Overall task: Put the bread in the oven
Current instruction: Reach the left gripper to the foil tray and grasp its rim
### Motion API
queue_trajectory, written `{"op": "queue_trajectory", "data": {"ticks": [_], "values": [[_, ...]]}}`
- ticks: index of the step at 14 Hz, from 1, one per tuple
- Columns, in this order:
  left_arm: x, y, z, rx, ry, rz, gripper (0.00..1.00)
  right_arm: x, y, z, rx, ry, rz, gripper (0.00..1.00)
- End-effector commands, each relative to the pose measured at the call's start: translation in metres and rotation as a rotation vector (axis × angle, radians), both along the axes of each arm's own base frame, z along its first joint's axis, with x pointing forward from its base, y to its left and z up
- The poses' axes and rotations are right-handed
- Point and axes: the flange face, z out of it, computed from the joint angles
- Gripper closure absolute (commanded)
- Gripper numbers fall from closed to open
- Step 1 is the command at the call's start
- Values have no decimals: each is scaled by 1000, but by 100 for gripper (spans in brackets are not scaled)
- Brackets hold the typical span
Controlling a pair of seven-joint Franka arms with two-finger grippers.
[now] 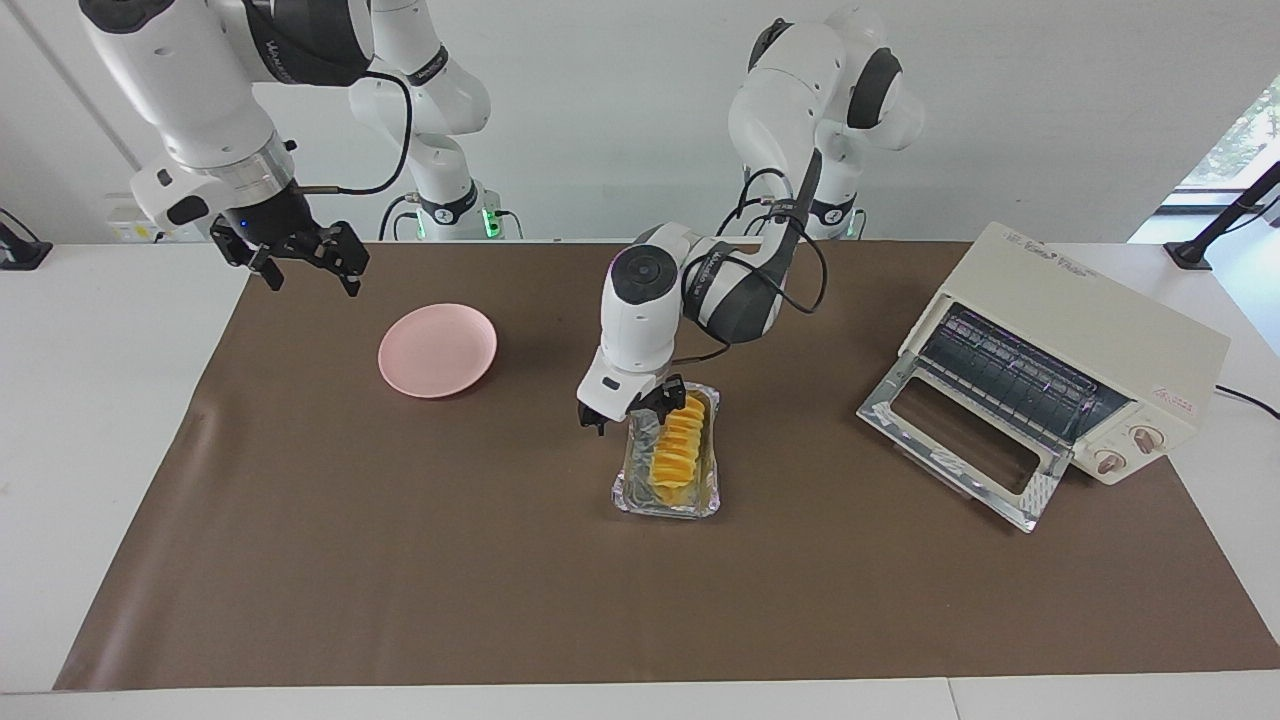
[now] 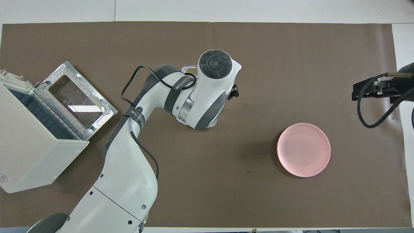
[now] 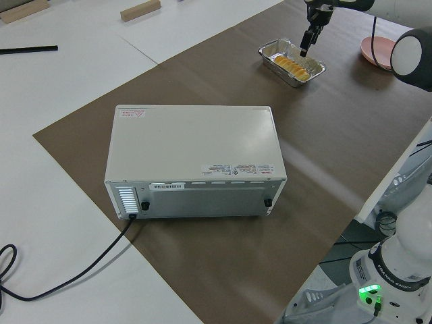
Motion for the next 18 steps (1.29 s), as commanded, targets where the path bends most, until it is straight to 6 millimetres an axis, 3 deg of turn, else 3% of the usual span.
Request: {"op": "queue_trajectory", "data": {"ticks": [1,4,7,11,13,15,16,17,18], "values": [[-2,-7,-11,22,-14,7,1,-4,-3,5,-5,-5,60,0],[-4,-6,-16,29,-4,13,10,-4,-3,5,-3,-4,60,0],[-8,-6,-21,37,7,31,25,-5,-3,2,-5,2,57,0],[-13,-7,-30,42,13,29,27,-7,1,1,-7,10,61,0],[-16,-9,-34,43,18,34,33,-7,0,2,-7,8,58,0],[-18,-11,-36,44,18,37,46,-7,0,1,-7,10,60,0],[-18,-11,-35,41,17,42,58,-7,0,1,-7,10,60,0],[-17,-10,-35,38,18,45,75,-7,0,1,-7,10,60,0],[-16,-9,-35,36,20,48,100,-7,-1,1,-7,10,58,0]]}}
